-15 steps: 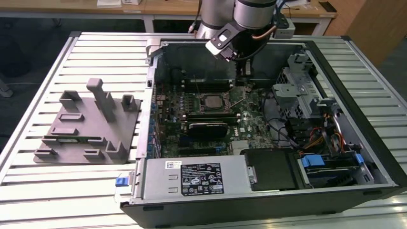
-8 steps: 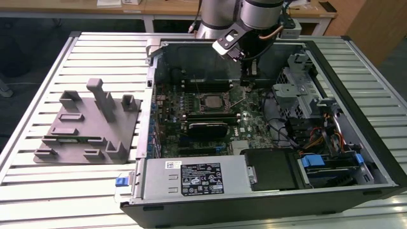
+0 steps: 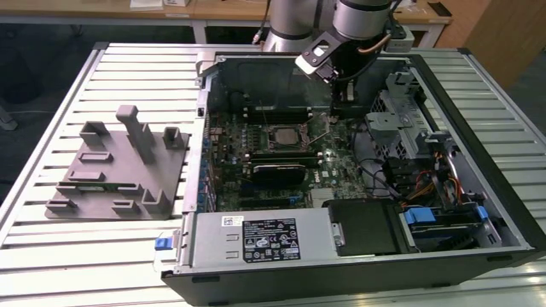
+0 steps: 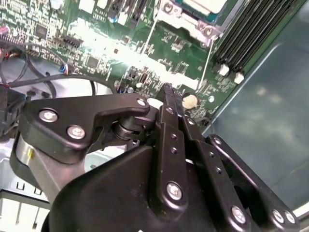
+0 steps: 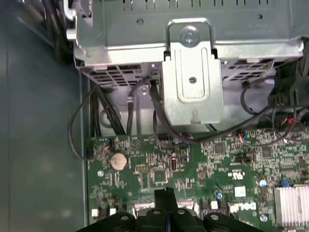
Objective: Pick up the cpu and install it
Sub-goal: 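Close the cpu cover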
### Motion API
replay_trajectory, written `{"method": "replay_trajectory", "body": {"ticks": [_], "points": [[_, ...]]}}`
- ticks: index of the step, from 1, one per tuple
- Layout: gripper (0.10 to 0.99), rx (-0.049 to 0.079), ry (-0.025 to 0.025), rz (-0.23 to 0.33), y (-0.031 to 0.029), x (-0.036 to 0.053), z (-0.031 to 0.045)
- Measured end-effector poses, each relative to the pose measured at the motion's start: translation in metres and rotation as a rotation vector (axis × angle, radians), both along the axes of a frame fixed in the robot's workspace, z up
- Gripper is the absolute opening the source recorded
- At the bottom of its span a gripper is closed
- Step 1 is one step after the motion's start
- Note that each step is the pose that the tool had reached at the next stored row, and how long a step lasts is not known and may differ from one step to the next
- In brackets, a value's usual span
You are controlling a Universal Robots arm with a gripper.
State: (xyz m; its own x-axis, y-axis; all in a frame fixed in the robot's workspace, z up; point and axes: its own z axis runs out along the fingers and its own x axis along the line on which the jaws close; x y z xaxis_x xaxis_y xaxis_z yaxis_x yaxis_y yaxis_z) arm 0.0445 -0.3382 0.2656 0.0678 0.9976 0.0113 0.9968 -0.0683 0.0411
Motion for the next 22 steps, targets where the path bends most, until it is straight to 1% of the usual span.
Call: {"method": "replay_trajectory", "body": {"ticks": [6, 12, 17, 19, 22], "points": [[0.106, 0.000, 0.0005, 0.000, 0.0000, 0.0049, -0.0100], [0.106, 0.000, 0.0030, 0.000, 0.0000, 0.0104, -0.0208], [0.106, 0.000, 0.0048, 0.000, 0.0000, 0.0113, -0.0300], [0.106, 0.000, 0.0053, 0.000, 0.0000, 0.0113, -0.0317], [0.106, 0.000, 0.0054, 0.000, 0.0000, 0.0113, -0.0318]]}}
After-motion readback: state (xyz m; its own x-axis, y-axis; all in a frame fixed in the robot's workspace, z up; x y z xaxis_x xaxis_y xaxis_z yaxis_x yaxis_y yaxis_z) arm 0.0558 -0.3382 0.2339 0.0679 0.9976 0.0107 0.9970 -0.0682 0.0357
